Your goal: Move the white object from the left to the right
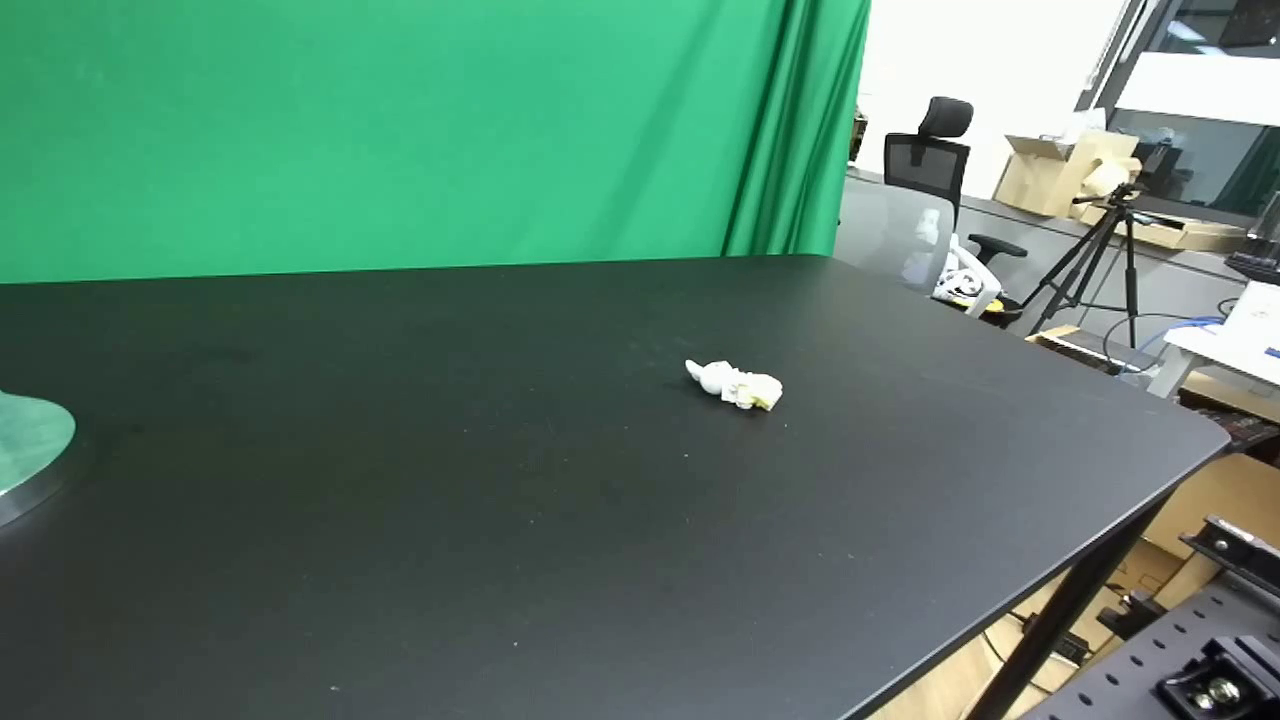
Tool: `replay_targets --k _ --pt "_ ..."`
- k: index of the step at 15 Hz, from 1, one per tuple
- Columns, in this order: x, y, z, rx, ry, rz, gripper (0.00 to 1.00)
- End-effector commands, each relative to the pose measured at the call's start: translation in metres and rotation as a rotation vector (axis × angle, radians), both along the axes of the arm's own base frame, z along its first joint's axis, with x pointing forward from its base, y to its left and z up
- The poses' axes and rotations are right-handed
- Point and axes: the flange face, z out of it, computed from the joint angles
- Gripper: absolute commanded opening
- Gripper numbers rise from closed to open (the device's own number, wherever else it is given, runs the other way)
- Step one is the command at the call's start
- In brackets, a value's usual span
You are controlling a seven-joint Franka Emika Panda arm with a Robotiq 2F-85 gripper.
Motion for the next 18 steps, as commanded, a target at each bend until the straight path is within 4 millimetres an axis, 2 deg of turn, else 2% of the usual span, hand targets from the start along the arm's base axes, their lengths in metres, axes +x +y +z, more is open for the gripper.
replay_targets --k 1,4,6,10,13,14,15,18 --pt "0.005 -0.001 0.0 -0.001 -0.026 -0.002 1.0" --pt "0.029 0.002 -0.007 -0.095 -0.108 0.083 1.0" --pt "0.049 0.01 -0.019 -0.168 -0.158 0.166 1.0" --pt "0.08 0.042 -0.057 -0.238 -0.221 0.385 1.0" --pt "0.09 0.067 -0.087 -0.244 -0.253 0.558 1.0" --pt "0.094 0.07 -0.091 -0.264 -0.292 0.586 1.0" --pt "0.091 0.065 -0.084 -0.238 -0.26 0.517 1.0" --pt "0.093 0.068 -0.092 -0.233 -0.254 0.526 1.0"
